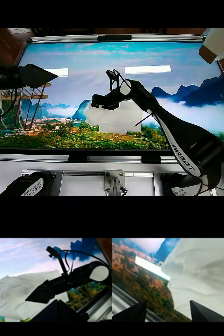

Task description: Fold the shirts.

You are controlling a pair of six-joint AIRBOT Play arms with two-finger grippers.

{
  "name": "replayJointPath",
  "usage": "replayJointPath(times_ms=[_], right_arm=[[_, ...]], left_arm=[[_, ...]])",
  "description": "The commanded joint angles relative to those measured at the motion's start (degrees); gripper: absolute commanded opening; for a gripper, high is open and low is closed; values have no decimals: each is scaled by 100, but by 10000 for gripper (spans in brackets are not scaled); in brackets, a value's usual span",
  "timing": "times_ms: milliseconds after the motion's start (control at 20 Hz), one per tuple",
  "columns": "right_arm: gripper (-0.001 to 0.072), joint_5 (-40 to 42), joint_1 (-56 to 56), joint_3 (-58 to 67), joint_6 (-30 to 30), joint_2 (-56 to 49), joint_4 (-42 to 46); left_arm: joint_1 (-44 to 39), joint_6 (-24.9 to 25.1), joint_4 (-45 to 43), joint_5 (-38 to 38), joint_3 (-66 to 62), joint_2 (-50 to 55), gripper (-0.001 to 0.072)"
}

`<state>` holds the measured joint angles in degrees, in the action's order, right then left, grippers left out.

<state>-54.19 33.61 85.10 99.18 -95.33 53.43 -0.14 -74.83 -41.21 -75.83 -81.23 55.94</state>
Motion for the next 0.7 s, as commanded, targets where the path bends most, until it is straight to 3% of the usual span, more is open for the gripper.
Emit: replayJointPath(times_ms=[0,200,300,400,650], right_arm=[[634,-457,-275,7,-90,92,170],[633,-2203,-1403,4,-94,922,2218],[633,-3018,-2107,-15,-350,1008,2712],[633,-3119,-2691,-404,-387,1008,2503],[634,-1904,-2900,-1849,-798,748,916]], left_arm=[[48,-7,-131,-289,2,-286,34],[48,-4,-256,-278,4,-258,34],[48,-9,-328,-280,4,-249,34],[48,-50,-407,-280,4,-249,34],[48,-142,-437,-280,4,-247,35]])
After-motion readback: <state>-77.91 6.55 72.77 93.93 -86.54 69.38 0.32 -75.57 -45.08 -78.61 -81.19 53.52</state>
